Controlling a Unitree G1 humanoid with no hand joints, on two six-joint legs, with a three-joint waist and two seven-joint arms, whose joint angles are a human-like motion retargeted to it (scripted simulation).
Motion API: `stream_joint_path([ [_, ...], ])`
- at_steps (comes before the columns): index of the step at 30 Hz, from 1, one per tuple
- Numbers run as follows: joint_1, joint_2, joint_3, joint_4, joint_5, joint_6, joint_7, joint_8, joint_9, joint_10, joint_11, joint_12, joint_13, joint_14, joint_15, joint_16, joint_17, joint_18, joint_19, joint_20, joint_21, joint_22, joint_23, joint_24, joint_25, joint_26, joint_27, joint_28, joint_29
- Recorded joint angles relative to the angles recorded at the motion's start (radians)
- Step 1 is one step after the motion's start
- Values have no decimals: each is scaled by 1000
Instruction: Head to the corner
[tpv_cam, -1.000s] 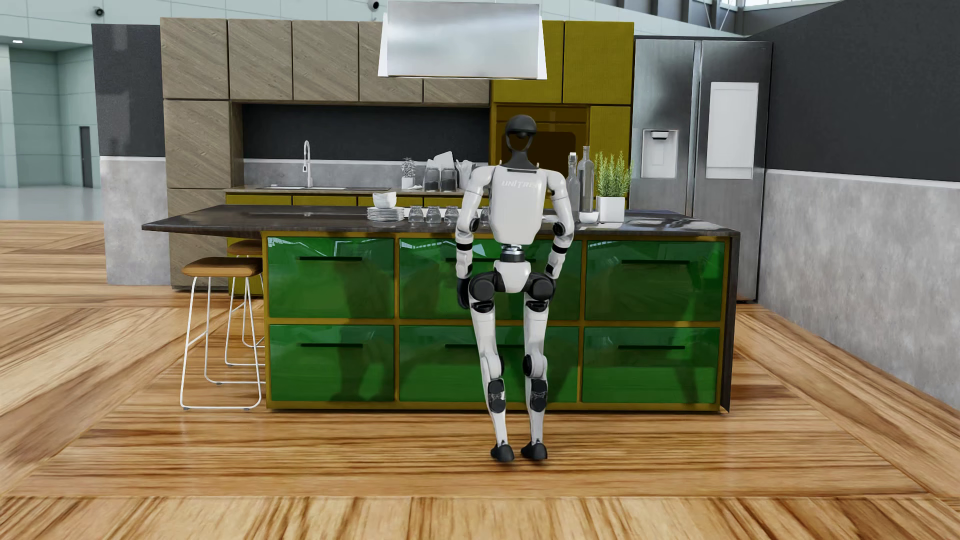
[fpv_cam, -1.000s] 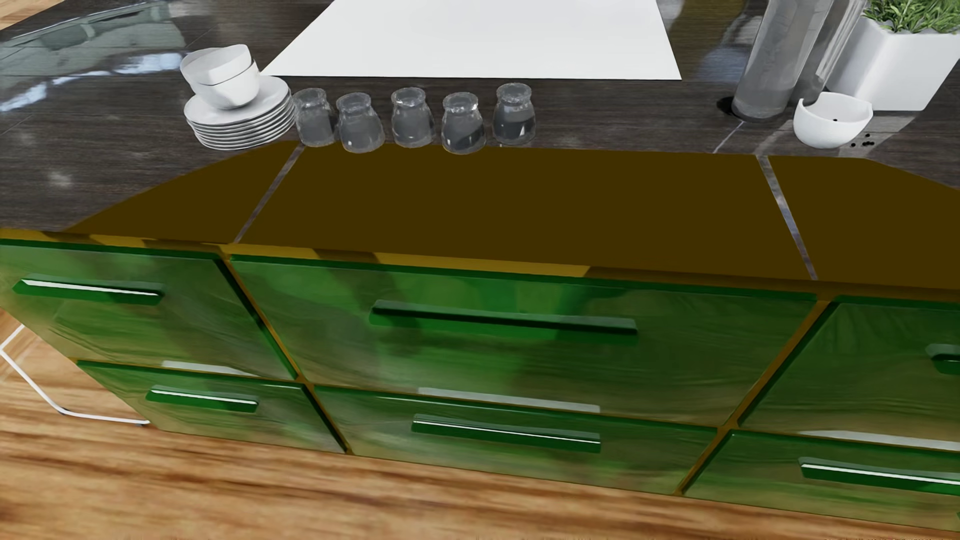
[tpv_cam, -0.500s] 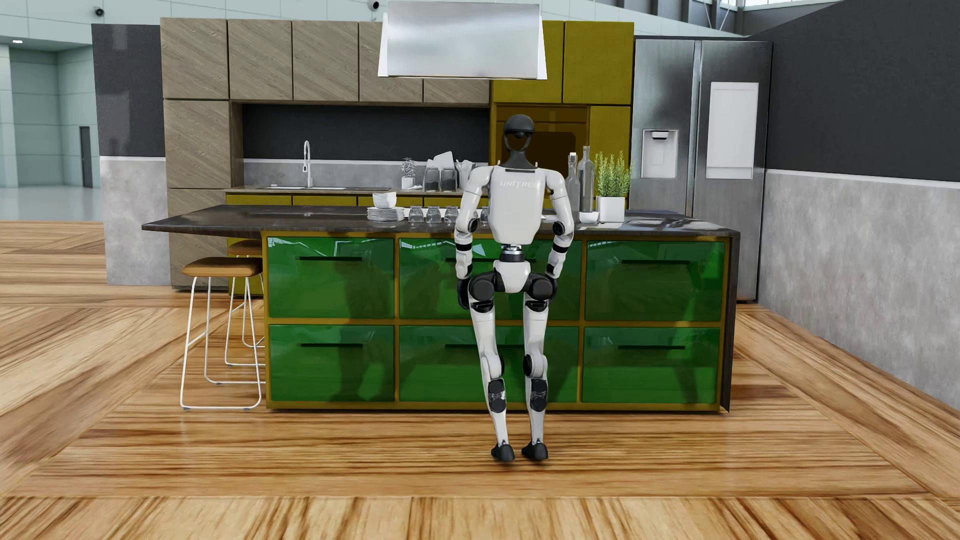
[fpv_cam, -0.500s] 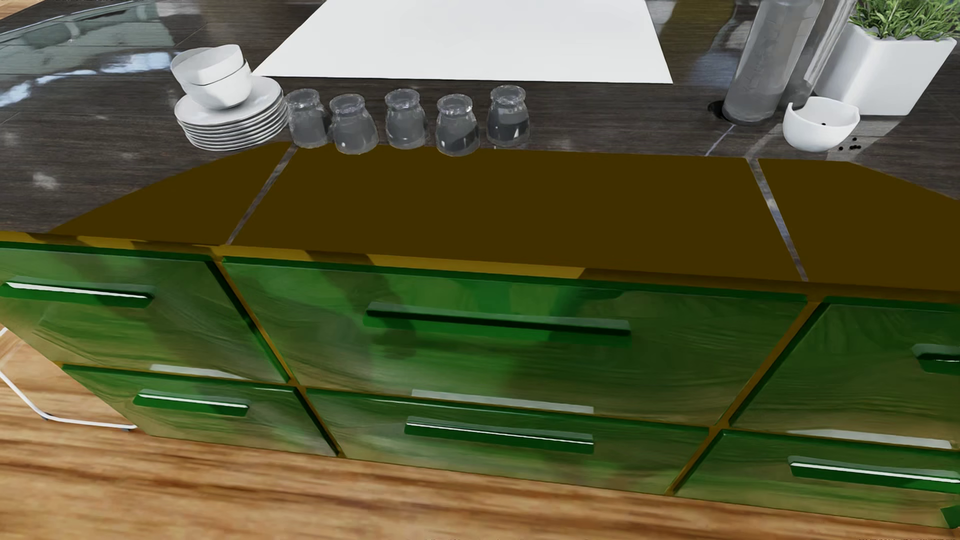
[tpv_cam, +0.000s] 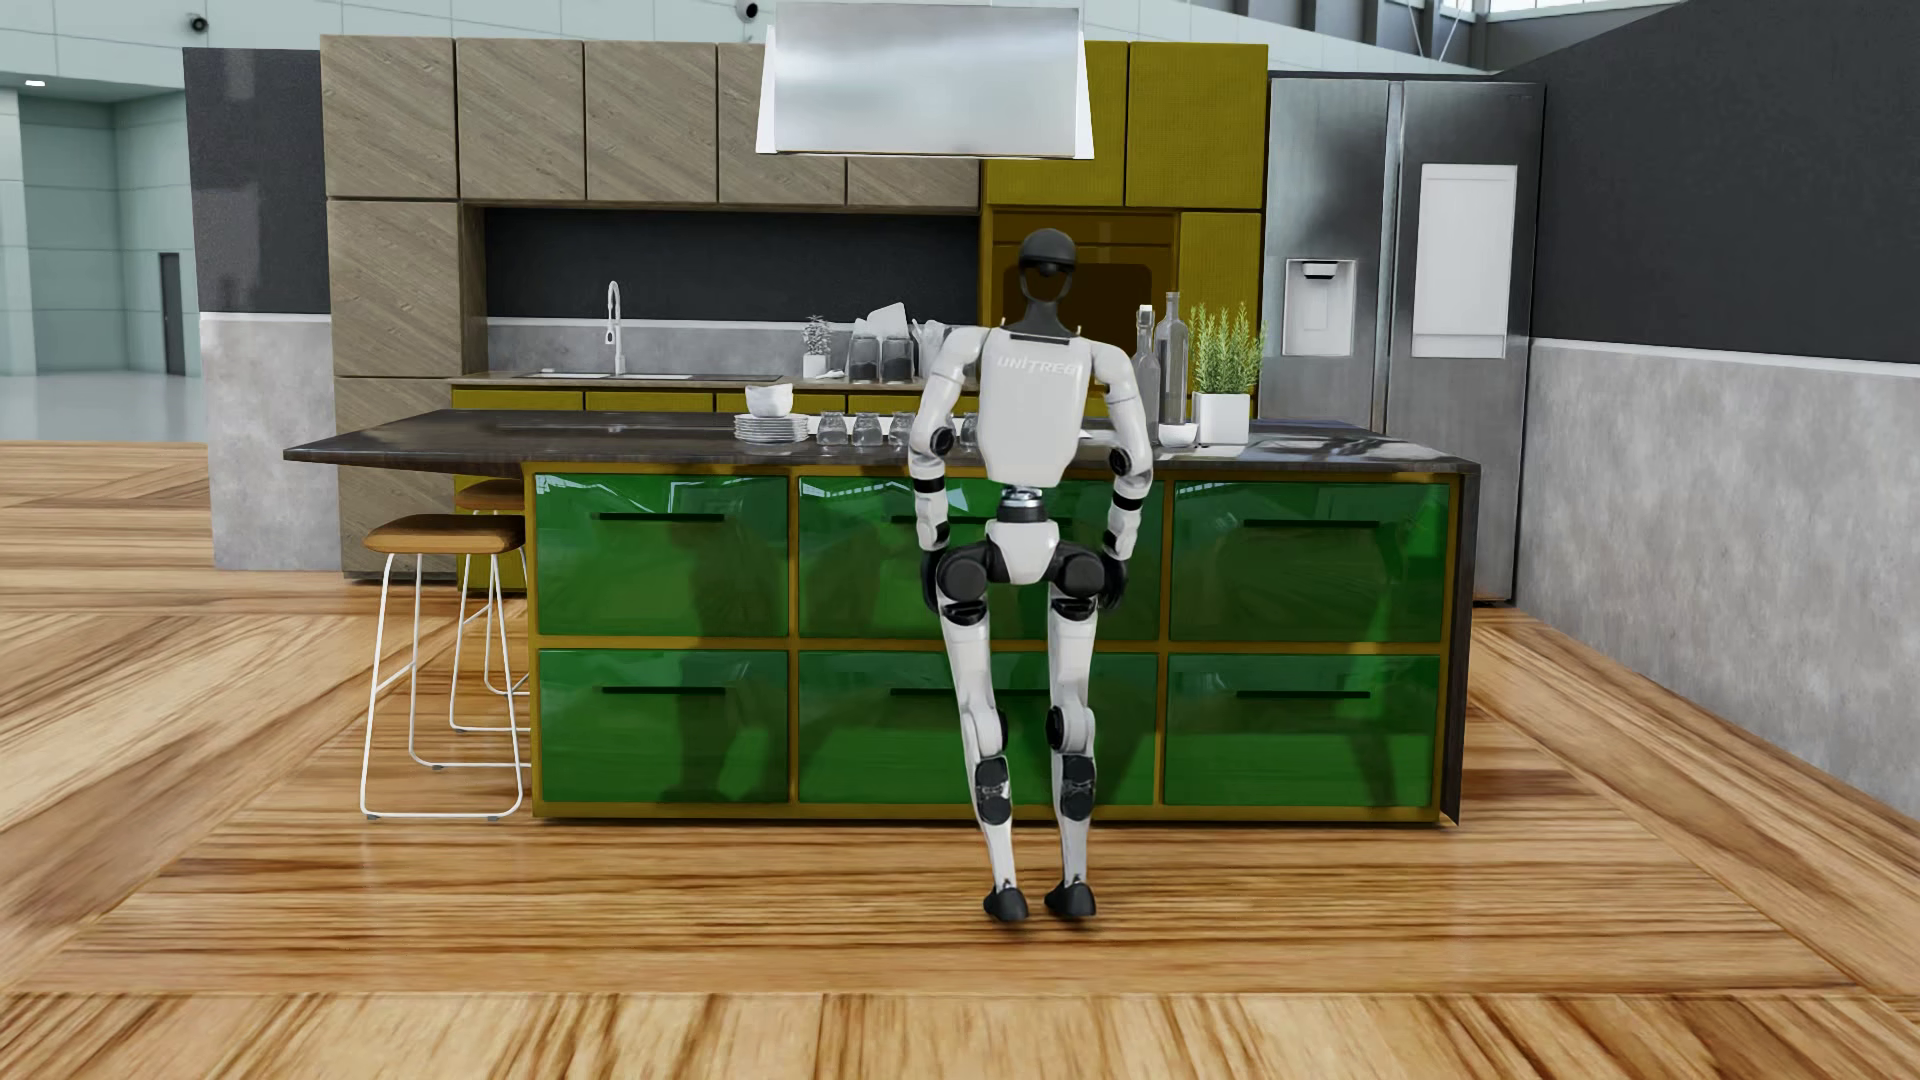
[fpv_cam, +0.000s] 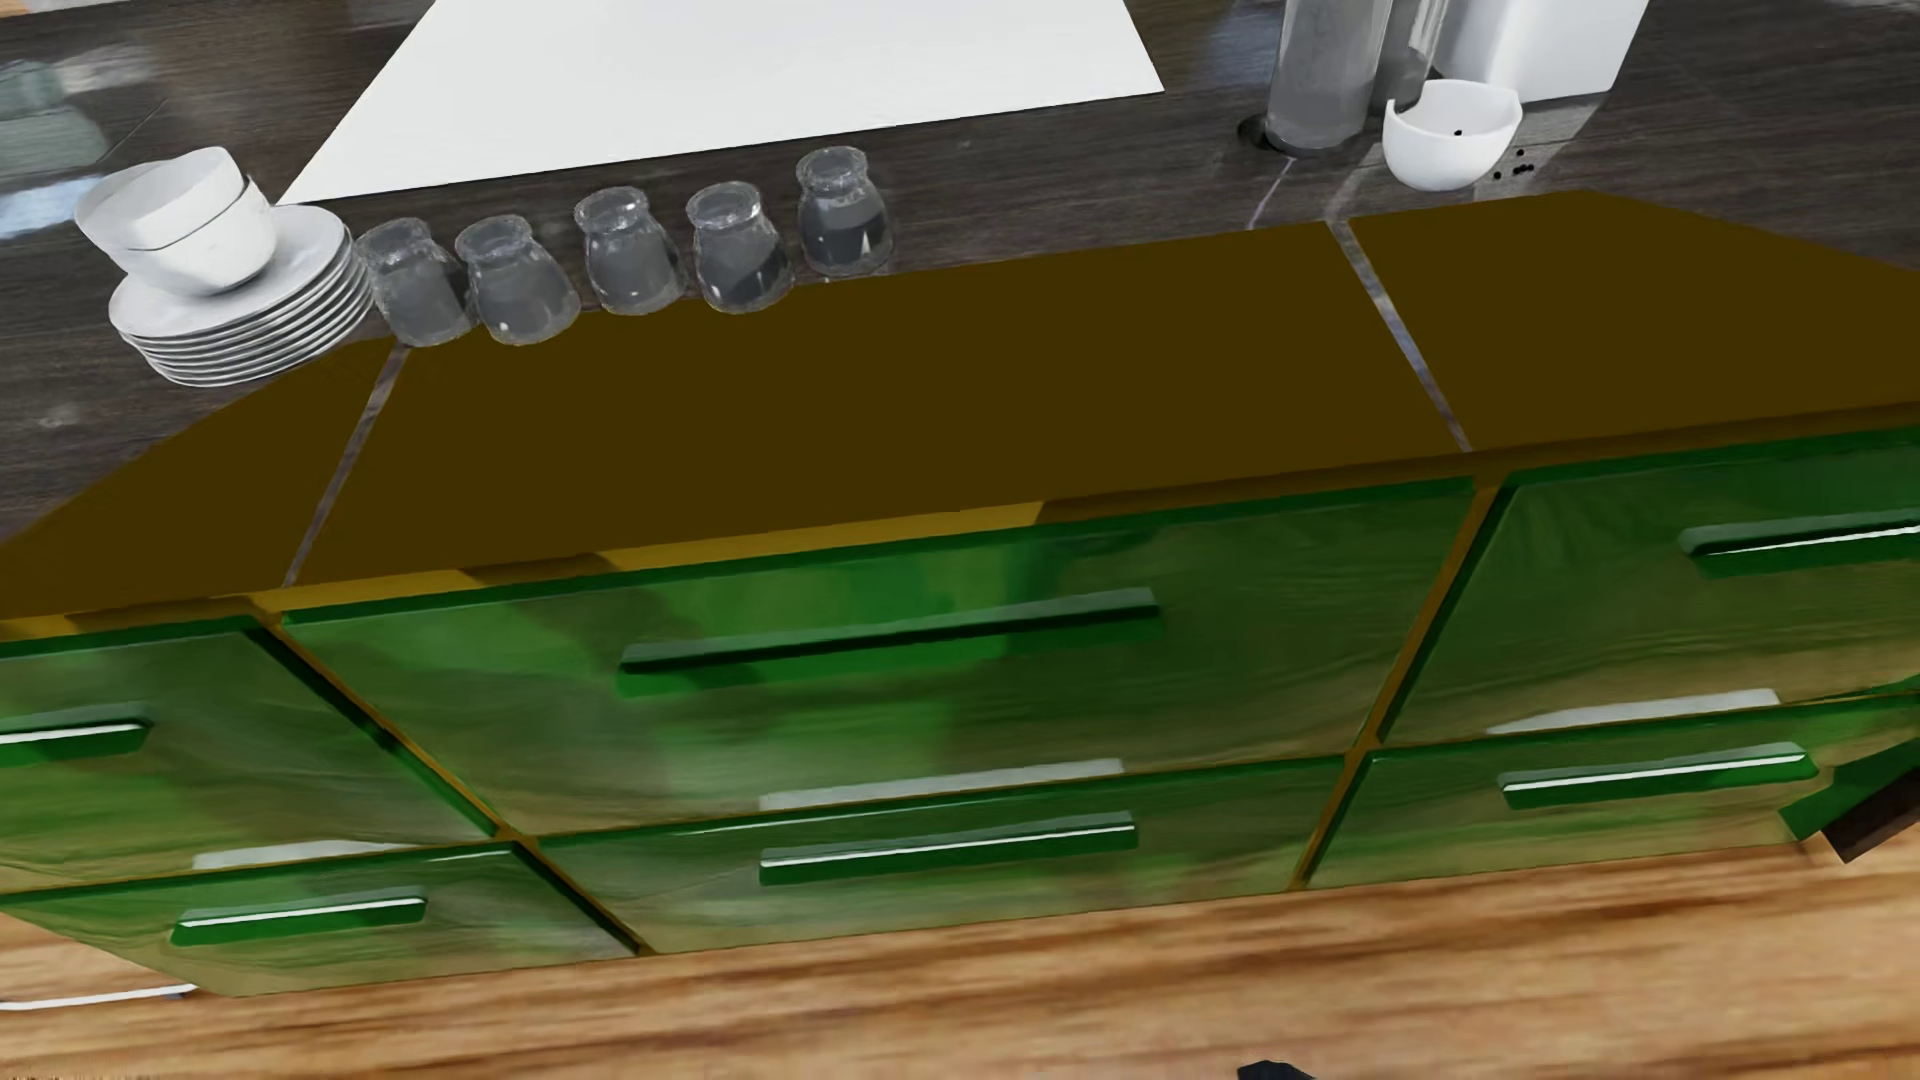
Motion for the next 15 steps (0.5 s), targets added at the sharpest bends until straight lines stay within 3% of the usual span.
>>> stream_joint_path([
  [15,19,-3,-19,-1,-3,9,0,0,-1,-16,9,-2,-1,2,-18,2,-3,0,0,-7,4,-21,8,0,0,0,0,0,0],
])
